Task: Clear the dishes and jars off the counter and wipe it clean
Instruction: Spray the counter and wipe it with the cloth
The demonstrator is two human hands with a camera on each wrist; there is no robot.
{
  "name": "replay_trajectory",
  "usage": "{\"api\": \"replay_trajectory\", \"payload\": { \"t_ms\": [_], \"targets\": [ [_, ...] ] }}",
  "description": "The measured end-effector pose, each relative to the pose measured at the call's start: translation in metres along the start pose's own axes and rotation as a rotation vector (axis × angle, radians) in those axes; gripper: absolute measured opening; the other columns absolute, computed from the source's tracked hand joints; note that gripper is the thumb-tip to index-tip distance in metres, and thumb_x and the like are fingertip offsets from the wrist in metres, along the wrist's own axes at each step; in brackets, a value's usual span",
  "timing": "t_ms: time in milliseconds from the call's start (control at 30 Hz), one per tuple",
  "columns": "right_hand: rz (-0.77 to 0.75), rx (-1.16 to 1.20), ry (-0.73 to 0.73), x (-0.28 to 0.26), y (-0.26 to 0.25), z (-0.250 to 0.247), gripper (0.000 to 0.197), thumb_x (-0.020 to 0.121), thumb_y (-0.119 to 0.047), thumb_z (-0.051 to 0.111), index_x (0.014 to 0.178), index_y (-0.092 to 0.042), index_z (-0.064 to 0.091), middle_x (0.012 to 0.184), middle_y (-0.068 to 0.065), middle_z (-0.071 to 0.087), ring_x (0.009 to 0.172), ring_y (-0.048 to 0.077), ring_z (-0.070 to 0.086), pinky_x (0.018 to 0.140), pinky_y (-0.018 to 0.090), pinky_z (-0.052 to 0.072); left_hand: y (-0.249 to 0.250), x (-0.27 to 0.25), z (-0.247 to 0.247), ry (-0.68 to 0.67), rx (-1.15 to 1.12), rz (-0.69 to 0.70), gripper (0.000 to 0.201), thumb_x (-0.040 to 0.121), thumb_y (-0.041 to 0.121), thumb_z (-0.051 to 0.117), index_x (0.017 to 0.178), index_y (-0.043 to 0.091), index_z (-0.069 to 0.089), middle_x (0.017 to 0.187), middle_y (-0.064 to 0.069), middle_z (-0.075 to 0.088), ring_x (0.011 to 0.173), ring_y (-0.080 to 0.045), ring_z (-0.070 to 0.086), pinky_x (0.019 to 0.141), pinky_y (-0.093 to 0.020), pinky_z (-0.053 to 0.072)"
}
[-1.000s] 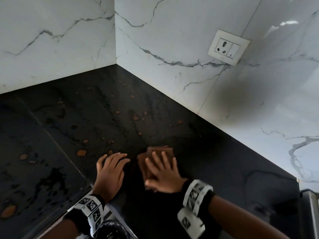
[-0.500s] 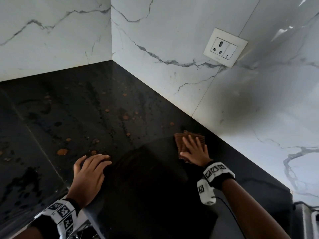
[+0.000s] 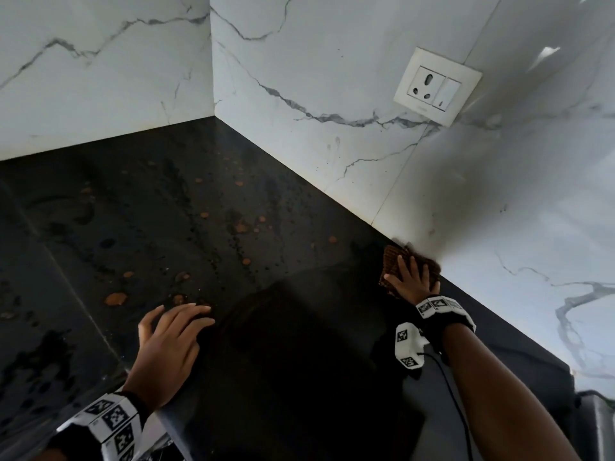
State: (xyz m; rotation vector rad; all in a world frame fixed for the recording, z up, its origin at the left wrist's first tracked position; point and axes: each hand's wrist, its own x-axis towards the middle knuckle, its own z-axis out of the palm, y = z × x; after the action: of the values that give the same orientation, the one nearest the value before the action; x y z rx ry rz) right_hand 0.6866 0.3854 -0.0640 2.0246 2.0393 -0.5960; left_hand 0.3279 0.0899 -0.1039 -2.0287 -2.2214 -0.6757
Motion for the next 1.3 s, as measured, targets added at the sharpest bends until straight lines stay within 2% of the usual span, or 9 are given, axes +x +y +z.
{"api": "replay_trajectory", "payload": {
  "t_ms": [200, 333, 367, 533, 600, 867, 1000, 1133, 1300],
  "targets": [
    [0.277, 0.061, 0.068, -0.065, 0.117, 0.010, 0.070, 0.089, -0.068, 0.030, 0.147, -0.043, 0.000, 0.158, -0.009, -0.013, 0.145, 0.024, -0.012, 0.115, 0.049, -0.005, 0.001, 0.000, 0.000, 0.029, -0.041, 0.008, 0.038, 0.081, 0.024, 0.035, 0.101, 0.021, 0.067, 0.115, -0.001, 0.064, 0.115, -0.018, 0.045, 0.111, -0.031, 0.004],
    [0.496, -0.014, -0.006, -0.042, 0.210, 0.051, 0.104, 0.053, -0.096, 0.006, 0.145, -0.047, 0.009, 0.158, -0.003, -0.014, 0.144, 0.035, -0.014, 0.111, 0.062, -0.003, 0.000, 0.000, 0.004, 0.059, -0.063, -0.010, 0.036, 0.083, 0.026, 0.035, 0.101, 0.021, 0.066, 0.115, -0.001, 0.064, 0.115, -0.018, 0.046, 0.109, -0.035, 0.009],
    [0.554, 0.035, 0.059, -0.026, 0.220, 0.061, 0.103, 0.055, -0.095, 0.005, 0.145, -0.047, 0.010, 0.158, -0.002, -0.013, 0.143, 0.036, -0.015, 0.110, 0.063, -0.005, 0.000, 0.000, 0.005, 0.062, -0.063, -0.011, 0.037, 0.083, 0.026, 0.035, 0.101, 0.020, 0.066, 0.115, -0.001, 0.063, 0.115, -0.018, 0.046, 0.109, -0.036, 0.011],
    [0.700, 0.233, 0.139, -0.061, 0.079, 0.022, 0.075, 0.085, -0.066, 0.023, 0.150, -0.031, 0.009, 0.159, 0.006, -0.008, 0.141, 0.042, -0.015, 0.106, 0.064, -0.011, 0.003, 0.001, 0.005, 0.073, -0.050, -0.019, 0.038, 0.084, 0.028, 0.034, 0.101, 0.020, 0.068, 0.116, 0.001, 0.063, 0.115, -0.017, 0.046, 0.106, -0.042, 0.018],
    [0.641, 0.292, 0.152, -0.059, 0.028, 0.013, 0.074, 0.091, -0.059, 0.028, 0.151, -0.025, 0.002, 0.158, 0.008, -0.011, 0.142, 0.040, -0.014, 0.109, 0.061, -0.009, 0.003, 0.002, 0.004, 0.082, -0.050, -0.030, 0.038, 0.084, 0.028, 0.034, 0.100, 0.020, 0.068, 0.116, 0.001, 0.063, 0.115, -0.017, 0.046, 0.108, -0.039, 0.014],
    [0.269, 0.234, 0.069, 0.003, -0.108, 0.008, 0.077, 0.090, -0.064, 0.027, 0.151, -0.028, -0.002, 0.158, 0.005, -0.016, 0.142, 0.037, -0.019, 0.109, 0.065, -0.009, 0.001, 0.001, 0.001, 0.032, -0.040, -0.038, 0.032, 0.082, 0.027, 0.039, 0.099, 0.026, 0.067, 0.115, 0.007, 0.063, 0.116, -0.011, 0.045, 0.112, -0.031, 0.004],
    [0.122, 0.129, 0.042, 0.024, -0.145, 0.000, 0.076, 0.091, -0.064, 0.028, 0.151, -0.028, -0.001, 0.158, 0.003, -0.014, 0.143, 0.035, -0.017, 0.110, 0.065, -0.007, 0.002, 0.000, 0.002, 0.061, -0.039, -0.023, 0.041, 0.097, 0.035, 0.027, 0.098, 0.028, 0.067, 0.113, 0.010, 0.063, 0.114, -0.009, 0.046, 0.112, -0.030, 0.007],
    [-0.094, 0.052, -0.014, 0.030, -0.174, 0.002, 0.070, 0.092, -0.061, 0.027, 0.151, -0.032, 0.000, 0.158, -0.001, -0.014, 0.144, 0.031, -0.017, 0.111, 0.063, -0.007, 0.003, 0.002, -0.001, 0.100, -0.039, -0.039, 0.051, 0.099, 0.040, 0.019, 0.098, 0.025, 0.068, 0.112, 0.008, 0.064, 0.113, -0.009, 0.048, 0.111, -0.030, 0.012],
    [-0.415, -0.163, -0.077, -0.001, -0.153, 0.024, 0.069, 0.092, -0.062, 0.027, 0.149, -0.037, -0.003, 0.158, -0.006, -0.013, 0.145, 0.028, -0.014, 0.112, 0.058, -0.004, 0.003, 0.000, 0.001, 0.100, -0.024, -0.048, 0.048, 0.099, 0.041, 0.020, 0.102, 0.026, 0.066, 0.112, 0.009, 0.064, 0.111, -0.007, 0.048, 0.110, -0.029, 0.013]
  ]
}}
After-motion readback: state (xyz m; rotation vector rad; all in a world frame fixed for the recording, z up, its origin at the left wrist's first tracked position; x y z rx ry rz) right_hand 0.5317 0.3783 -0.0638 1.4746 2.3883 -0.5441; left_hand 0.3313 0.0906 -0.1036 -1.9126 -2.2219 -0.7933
